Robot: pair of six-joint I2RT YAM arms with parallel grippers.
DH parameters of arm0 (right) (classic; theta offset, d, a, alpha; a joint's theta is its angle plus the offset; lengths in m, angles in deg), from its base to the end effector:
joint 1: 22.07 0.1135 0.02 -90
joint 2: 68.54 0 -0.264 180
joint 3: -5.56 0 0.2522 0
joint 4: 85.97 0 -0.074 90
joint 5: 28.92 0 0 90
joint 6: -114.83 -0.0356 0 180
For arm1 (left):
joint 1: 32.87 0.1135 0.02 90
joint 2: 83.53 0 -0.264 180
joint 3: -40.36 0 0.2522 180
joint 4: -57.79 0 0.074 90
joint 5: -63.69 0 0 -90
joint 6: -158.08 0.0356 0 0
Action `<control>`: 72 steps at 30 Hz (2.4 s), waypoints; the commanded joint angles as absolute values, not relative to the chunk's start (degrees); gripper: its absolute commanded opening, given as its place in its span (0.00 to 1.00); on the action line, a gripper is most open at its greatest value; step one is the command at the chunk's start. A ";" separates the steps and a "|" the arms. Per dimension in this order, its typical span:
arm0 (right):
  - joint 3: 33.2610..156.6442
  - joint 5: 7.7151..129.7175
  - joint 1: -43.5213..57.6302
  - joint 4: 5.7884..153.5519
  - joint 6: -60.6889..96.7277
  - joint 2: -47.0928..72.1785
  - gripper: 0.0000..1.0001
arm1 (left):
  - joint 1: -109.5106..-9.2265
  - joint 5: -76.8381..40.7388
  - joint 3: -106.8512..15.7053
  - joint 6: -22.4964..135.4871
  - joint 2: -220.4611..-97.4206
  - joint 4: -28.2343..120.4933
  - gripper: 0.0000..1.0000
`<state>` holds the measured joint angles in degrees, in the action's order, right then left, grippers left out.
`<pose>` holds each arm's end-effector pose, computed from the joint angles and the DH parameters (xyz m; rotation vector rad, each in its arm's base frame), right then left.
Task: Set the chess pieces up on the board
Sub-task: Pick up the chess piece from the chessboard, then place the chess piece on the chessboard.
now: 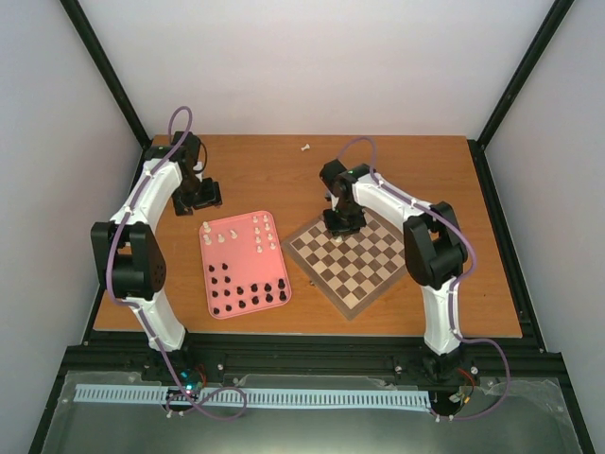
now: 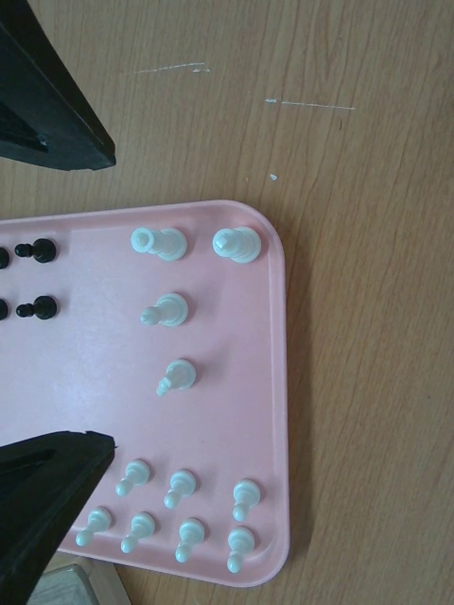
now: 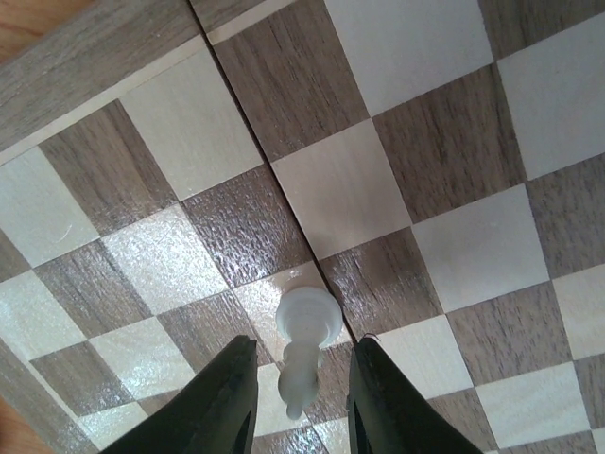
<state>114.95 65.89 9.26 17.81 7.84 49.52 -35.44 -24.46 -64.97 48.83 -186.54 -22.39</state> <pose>0.3429 0.2122 0.1994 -0.3914 3.0648 0.1748 0.3541 -0.0170 0.2738 -0.4211 2.9074 -0.1057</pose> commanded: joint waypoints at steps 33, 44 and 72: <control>118.29 60.57 -3.34 15.12 13.04 47.07 0.06 | -34.99 -23.73 -67.18 49.89 -186.11 -21.89 0.77; 121.19 60.71 -4.58 15.98 14.46 52.26 0.07 | -35.05 -23.93 -67.27 49.97 -186.28 -22.11 0.78; 124.40 60.55 -4.58 16.78 14.65 57.62 0.10 | -35.02 -23.41 -68.11 50.13 -187.25 -22.33 0.77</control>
<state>123.30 60.69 -4.12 16.85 14.24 56.32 -35.44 -24.11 -65.83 48.90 -186.56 -22.41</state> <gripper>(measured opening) 0.092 0.775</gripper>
